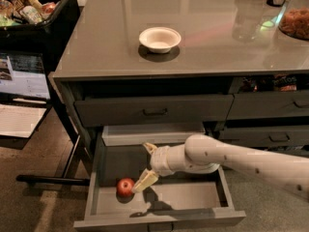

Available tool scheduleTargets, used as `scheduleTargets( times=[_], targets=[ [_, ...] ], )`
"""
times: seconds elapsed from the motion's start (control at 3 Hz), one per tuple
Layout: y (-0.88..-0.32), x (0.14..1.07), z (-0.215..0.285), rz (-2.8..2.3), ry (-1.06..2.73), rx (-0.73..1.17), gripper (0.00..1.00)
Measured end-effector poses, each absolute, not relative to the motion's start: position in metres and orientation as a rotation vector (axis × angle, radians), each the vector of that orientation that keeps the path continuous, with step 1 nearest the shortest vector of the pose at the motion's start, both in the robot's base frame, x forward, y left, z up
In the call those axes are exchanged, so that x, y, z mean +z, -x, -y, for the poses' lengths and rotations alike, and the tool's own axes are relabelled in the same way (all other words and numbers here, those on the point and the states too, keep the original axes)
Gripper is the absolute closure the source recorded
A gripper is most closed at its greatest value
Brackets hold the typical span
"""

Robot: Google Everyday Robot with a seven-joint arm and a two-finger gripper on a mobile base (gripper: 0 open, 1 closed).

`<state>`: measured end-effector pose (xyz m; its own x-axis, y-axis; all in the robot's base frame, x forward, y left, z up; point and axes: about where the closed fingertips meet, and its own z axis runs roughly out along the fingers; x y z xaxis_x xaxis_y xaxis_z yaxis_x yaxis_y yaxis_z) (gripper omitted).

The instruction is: Pick apple from middle drawer and place on counter

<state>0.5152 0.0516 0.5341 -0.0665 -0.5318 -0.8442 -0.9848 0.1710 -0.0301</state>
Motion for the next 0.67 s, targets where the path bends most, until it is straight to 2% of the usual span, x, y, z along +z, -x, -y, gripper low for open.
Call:
scheduleTargets(
  times=[0.67],
  targets=[
    [-0.529,0.42,-0.092,-1.724,1.461,0.848,0.0]
  ],
)
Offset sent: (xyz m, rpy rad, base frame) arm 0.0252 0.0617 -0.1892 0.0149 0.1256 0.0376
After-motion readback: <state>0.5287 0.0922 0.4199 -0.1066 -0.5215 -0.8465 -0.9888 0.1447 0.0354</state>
